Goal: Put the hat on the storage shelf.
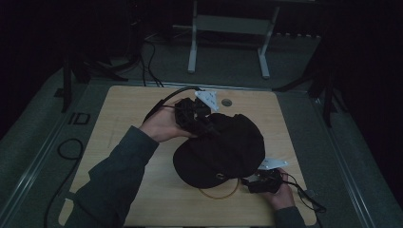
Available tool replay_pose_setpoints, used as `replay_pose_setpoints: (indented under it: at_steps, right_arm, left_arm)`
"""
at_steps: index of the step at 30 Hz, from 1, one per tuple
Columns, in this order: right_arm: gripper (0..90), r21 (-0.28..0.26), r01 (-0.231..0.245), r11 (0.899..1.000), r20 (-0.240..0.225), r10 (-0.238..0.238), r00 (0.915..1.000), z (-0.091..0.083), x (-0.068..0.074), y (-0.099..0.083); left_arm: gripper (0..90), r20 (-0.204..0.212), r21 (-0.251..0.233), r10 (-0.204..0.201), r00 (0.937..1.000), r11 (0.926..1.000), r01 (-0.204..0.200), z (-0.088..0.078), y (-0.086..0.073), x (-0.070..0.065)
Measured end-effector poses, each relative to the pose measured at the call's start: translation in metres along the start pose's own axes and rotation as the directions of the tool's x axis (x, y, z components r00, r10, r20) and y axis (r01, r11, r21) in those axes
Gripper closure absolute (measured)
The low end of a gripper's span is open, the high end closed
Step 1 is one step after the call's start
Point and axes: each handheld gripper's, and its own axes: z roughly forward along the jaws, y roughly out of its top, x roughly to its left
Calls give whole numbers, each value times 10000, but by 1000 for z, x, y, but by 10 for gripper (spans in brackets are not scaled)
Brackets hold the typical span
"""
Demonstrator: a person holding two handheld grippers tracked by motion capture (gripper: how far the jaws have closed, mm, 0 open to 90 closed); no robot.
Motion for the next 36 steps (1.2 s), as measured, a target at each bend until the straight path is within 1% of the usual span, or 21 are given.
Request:
replay_pose_setpoints:
  at_steps: [1, 2, 5, 8, 10, 11, 12, 13, 14, 15, 16, 17, 19, 21, 23, 27, 29, 30, 31, 35, 36]
  right_arm:
    - [143, 2, 2, 10000, -1, -2, 10000, 0, 0, 0]
    - [143, 0, 1, 10000, 0, -1, 10000, 0, 0, 0]
    - [143, 2, 7, 10000, 1, -7, 10000, 0, 0, 0]
    - [143, 6, 8, 10000, -2, -8, 10000, 0, 0, 0]
    - [143, 4, 8, 10000, -2, -8, 10000, 0, 0, 0]
    - [143, 3, 10, 10000, 0, -10, 10000, 0, 0, 0]
    - [143, 4, 10, 10000, -2, -10, 10000, 0, 0, 0]
    - [143, 4, 9, 10000, -2, -9, 10000, 0, 0, 0]
    - [143, 5, 11, 10000, -2, -11, 10000, 0, 0, 0]
    - [143, 5, 6, 10000, -5, -6, 10000, 0, 0, 0]
    - [143, 12, 13, 10000, 3, -13, 10000, 0, 0, 0]
    - [143, 3, 10, 10000, 0, -10, 10000, 0, 0, 0]
    - [143, 4, 9, 10000, -1, -9, 10000, 0, 0, 0]
    - [143, 12, 14, 10000, 2, -14, 10000, 0, 0, 0]
    - [143, 4, 10, 10000, -2, -10, 10000, 0, 0, 0]
    - [143, 3, 12, 10000, -1, -12, 10000, 0, 0, 0]
    - [143, 4, 10, 10000, -2, -10, 10000, 0, 0, 0]
    - [143, 3, 10, 10000, -1, -10, 10000, 0, 0, 0]
    - [143, 5, 12, 10000, -2, -12, 10000, 0, 0, 0]
    - [143, 6, 8, 10000, -3, -8, 10000, 0, 0, 0]
    - [143, 5, 7, 10000, -3, -7, 10000, 0, 0, 0]
  left_arm:
    - [751, 107, -45, -23, 9999, 10000, 23, 0, -1, -1]
    - [710, 118, -30, -24, 9999, 10000, 24, 2, -2, -2]
    - [626, -111, 329, 34, 9999, 9995, -30, 10, -4, -5]
    - [560, -140, 260, -106, 9998, 9996, 110, 14, -6, -2]
    - [535, -130, 195, -192, 9997, 9996, 195, 14, -7, -1]
    - [513, -118, 68, -259, 9996, 9996, 260, 14, -9, 1]
    - [479, -249, -45, -290, 9993, 9996, 289, 14, -10, 0]
    - [433, -337, -136, -327, 9989, 9994, 323, 13, -10, 0]
    - [388, -492, -250, -455, 9978, 9987, 443, 12, -10, 1]
    - [331, -562, -327, -513, 9971, 9982, 495, 11, -10, 1]
    - [298, -579, -497, -625, 9964, 9970, 596, 10, -10, 2]
    - [284, -535, -657, -729, 9959, 9954, 693, 9, -10, 3]
    - [247, -595, -855, -913, 9940, 9926, 861, 4, -11, 6]
    - [237, -674, -939, -1064, 9920, 9906, 999, 1, -13, 8]
    - [200, -810, -1025, -1260, 9887, 9878, 1175, -2, -15, 11]
    - [191, -952, -1303, -1650, 9817, 9798, 1520, -8, -20, 17]
    - [191, -1012, -1273, -1730, 9797, 9789, 1597, -11, -24, 20]
    - [191, -1142, -1236, -1781, 9774, 9787, 1639, -12, -25, 21]
    - [191, -1236, -1113, -1767, 9765, 9803, 1633, -14, -26, 22]
    - [197, -1327, -1004, -1881, 9732, 9793, 1756, -18, -32, 26]
    - [199, -1348, -1050, -1955, 9714, 9776, 1822, -18, -33, 26]
